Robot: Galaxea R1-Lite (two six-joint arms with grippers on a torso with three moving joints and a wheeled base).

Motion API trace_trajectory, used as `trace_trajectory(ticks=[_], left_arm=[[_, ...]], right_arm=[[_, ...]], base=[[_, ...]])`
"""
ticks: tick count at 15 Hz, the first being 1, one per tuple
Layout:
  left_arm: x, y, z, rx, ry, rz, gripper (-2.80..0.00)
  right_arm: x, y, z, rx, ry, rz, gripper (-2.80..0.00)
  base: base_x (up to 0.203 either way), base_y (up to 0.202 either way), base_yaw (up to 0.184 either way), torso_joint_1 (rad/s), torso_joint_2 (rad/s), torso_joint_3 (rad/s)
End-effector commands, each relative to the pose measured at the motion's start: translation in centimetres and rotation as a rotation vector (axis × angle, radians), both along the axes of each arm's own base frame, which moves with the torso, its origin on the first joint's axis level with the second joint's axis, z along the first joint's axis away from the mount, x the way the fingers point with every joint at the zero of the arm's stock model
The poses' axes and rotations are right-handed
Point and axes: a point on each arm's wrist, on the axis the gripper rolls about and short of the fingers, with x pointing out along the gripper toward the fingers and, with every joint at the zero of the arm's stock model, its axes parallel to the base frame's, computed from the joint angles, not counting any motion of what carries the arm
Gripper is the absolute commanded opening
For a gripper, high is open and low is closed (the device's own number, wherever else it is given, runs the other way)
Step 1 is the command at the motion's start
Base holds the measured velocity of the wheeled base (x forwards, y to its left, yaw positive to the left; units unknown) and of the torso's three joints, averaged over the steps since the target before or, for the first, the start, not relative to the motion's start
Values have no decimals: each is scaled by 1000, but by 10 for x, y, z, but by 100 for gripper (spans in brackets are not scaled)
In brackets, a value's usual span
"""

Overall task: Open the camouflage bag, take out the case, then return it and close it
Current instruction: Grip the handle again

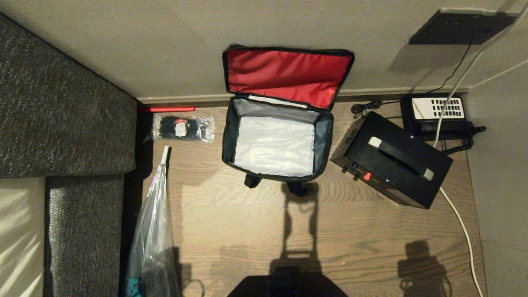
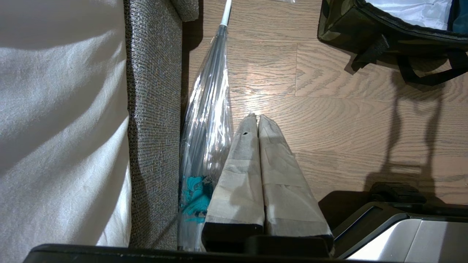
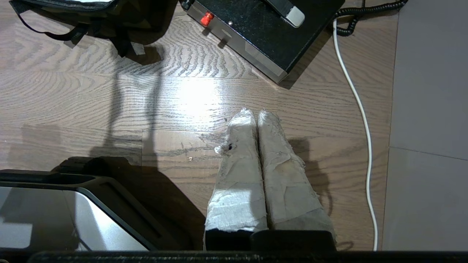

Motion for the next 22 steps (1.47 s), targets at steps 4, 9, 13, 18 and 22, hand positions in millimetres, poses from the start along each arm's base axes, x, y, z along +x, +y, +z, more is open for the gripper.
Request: trace_trajectory(ticks=[4, 9, 13, 18, 22], left_arm=[[0, 0, -1, 0, 1, 1, -280], [0, 0, -1, 0, 1, 1, -280], [0, 0, -1, 0, 1, 1, -280], [0, 0, -1, -2, 1, 1, -280], [0, 0, -1, 0, 1, 1, -280]], right_arm=[[0, 0, 0, -1, 0, 1, -280], [0, 0, 0, -1, 1, 1, -280], [0, 0, 0, -1, -1, 1, -280], [0, 0, 0, -1, 0, 1, -280], [0, 0, 0, -1, -1, 2, -280]], base=[[0, 0, 0, 0, 0, 0], [0, 0, 0, 0, 0, 0], [0, 0, 0, 0, 0, 0], [0, 0, 0, 0, 0, 0], [0, 0, 0, 0, 0, 0]])
